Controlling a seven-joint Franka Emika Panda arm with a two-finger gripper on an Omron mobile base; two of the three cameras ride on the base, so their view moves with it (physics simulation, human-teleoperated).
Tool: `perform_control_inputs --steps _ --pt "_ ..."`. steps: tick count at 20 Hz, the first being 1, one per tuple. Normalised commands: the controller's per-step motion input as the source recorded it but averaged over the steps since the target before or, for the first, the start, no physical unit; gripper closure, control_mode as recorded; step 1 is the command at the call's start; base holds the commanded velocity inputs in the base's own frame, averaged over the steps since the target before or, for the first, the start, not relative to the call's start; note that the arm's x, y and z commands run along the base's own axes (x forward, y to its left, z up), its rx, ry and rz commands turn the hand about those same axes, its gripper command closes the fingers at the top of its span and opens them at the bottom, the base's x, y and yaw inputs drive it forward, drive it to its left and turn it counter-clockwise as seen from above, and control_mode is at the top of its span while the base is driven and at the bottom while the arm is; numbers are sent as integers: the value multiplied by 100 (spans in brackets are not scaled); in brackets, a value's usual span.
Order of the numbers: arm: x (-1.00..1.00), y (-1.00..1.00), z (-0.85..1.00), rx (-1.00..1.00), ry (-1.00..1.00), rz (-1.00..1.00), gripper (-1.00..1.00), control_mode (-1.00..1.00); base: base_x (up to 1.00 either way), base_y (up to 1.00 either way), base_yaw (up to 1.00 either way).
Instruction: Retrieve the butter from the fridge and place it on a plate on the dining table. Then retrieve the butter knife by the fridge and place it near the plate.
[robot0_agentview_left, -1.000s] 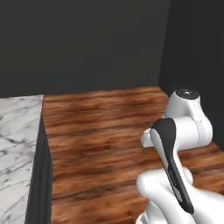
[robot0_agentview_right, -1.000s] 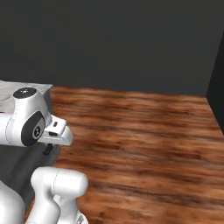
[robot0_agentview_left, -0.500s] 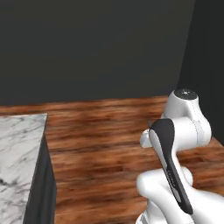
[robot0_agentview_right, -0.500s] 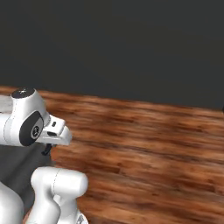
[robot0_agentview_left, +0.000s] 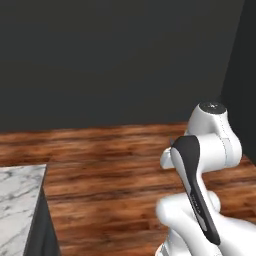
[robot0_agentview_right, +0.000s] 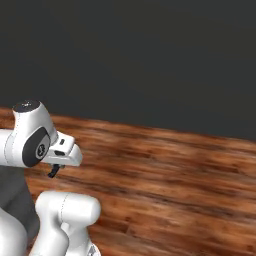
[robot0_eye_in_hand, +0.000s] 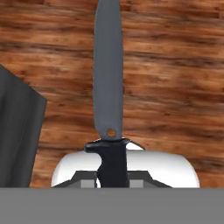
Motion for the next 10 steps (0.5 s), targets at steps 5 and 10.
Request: perform_control_inputs --steps 5,10 --pt "0 0 0 0 0 0 100 100 100 -43 16" --pt "0 0 0 0 0 0 100 100 100 -48 28"
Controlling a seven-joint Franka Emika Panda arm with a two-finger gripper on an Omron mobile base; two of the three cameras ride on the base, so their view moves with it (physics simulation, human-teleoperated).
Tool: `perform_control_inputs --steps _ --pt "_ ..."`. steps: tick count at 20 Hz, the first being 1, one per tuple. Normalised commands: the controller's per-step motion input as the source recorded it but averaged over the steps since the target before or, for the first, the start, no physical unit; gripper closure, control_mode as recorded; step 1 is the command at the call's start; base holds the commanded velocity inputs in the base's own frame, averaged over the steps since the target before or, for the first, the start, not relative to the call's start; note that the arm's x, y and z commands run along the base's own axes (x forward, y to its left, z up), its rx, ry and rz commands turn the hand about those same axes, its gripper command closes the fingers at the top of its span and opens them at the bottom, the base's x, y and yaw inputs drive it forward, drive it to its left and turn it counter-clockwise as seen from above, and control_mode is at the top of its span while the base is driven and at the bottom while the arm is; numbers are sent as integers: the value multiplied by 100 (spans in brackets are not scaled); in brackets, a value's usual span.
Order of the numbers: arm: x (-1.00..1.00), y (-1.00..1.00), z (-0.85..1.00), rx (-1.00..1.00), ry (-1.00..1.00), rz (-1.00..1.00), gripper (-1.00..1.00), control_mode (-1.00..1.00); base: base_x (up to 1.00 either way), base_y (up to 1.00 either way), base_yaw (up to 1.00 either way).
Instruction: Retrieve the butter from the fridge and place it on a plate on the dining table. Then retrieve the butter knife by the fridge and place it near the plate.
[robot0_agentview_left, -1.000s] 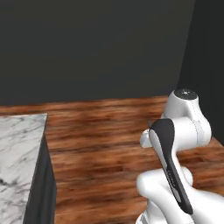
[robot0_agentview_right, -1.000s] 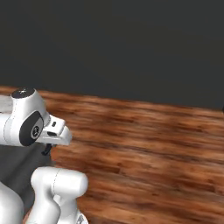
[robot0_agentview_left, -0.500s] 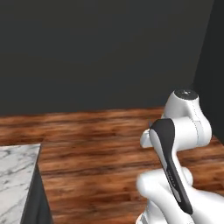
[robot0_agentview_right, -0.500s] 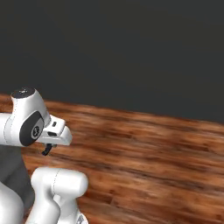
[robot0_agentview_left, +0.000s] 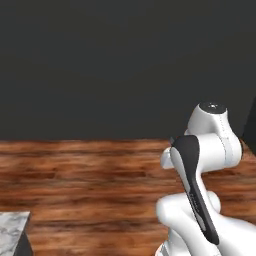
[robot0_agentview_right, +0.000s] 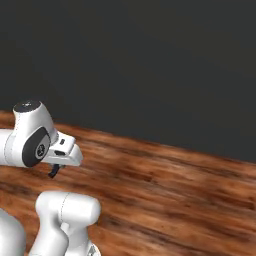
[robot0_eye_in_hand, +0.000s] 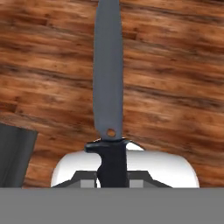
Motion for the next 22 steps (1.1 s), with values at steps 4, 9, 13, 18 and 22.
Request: perform_control_inputs --steps 4,9,13,18,22 --pt "0 0 0 0 0 0 100 100 100 -58 34" --pt "0 0 0 0 0 0 100 100 100 -61 45" --pt "0 0 0 0 0 0 100 100 100 -47 51" --pt "0 0 0 0 0 0 100 100 100 -26 55" --pt "0 0 0 0 0 0 100 100 100 -31 59"
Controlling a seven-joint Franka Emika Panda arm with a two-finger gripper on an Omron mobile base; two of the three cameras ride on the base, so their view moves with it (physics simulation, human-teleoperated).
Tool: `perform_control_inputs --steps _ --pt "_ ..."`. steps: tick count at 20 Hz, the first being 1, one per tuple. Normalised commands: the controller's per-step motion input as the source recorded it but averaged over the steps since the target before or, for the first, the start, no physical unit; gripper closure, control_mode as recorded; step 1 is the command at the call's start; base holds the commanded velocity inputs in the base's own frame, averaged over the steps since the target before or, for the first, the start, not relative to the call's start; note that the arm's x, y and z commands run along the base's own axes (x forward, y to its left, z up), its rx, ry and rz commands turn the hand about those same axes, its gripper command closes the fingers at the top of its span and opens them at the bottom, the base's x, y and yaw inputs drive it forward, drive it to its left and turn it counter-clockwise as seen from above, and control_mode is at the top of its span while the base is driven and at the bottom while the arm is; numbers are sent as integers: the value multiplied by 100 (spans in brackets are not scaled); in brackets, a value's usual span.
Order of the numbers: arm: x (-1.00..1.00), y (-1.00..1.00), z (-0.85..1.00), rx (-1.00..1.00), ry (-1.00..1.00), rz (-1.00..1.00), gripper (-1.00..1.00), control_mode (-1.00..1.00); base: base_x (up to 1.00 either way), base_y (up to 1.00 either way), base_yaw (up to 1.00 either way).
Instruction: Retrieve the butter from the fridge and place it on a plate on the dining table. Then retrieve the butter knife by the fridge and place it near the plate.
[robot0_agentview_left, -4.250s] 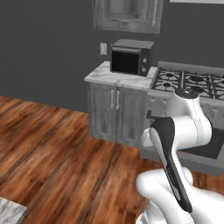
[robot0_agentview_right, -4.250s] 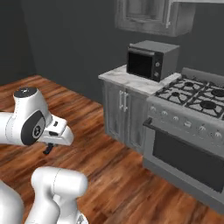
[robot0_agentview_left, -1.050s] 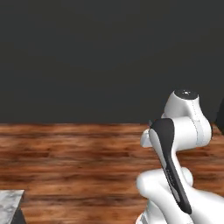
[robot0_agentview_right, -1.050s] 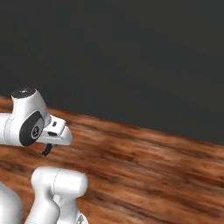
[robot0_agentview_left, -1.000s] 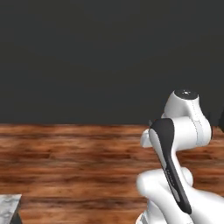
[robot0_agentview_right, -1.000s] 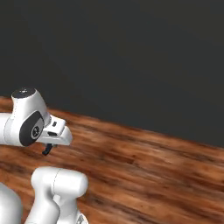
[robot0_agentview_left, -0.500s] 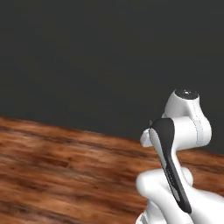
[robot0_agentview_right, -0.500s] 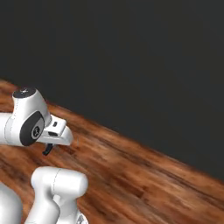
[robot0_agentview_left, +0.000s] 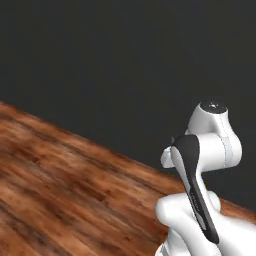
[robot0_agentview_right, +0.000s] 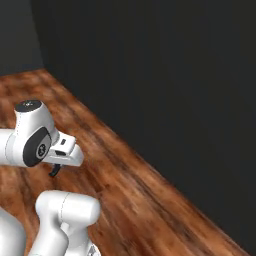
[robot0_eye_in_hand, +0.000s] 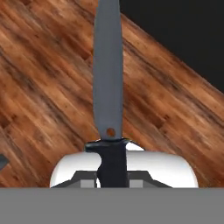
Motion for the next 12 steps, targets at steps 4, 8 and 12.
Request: perform_control_inputs --steps 4,8,12 --pt "0 0 0 0 0 0 100 100 100 -26 57" --pt "0 0 0 0 0 0 100 100 100 -21 55" --pt "0 0 0 0 0 0 100 100 100 -19 55"
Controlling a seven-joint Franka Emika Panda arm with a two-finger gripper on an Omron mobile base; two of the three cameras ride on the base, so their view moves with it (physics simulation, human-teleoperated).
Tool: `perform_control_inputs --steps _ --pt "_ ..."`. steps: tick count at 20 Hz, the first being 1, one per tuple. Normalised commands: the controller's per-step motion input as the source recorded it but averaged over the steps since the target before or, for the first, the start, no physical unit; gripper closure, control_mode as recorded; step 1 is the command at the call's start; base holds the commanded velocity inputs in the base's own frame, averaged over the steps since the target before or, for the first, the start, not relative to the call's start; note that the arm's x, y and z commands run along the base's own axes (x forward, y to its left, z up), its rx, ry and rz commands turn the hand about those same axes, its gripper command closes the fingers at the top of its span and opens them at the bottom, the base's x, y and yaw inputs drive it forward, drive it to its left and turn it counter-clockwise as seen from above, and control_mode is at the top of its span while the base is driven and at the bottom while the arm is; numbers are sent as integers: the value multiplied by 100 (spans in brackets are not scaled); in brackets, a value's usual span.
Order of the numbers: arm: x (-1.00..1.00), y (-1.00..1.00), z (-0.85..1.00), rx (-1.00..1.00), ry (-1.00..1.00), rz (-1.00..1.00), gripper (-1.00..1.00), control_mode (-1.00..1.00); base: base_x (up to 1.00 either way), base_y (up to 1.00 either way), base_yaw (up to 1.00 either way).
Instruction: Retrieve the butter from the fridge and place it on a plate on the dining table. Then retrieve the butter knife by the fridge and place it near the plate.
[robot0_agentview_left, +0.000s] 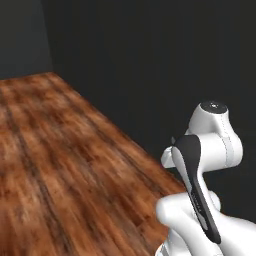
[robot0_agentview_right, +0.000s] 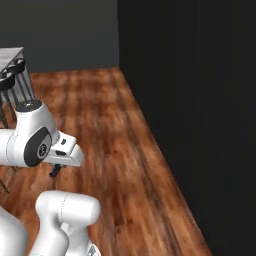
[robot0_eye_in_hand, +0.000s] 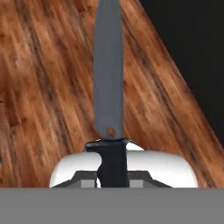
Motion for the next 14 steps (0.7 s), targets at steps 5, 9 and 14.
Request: perform_control_inputs --steps 5,9,14 --pt "0 0 0 0 0 0 100 100 100 -18 54" --pt "0 0 0 0 0 0 100 100 100 -31 54" --pt "0 0 0 0 0 0 100 100 100 -45 53"
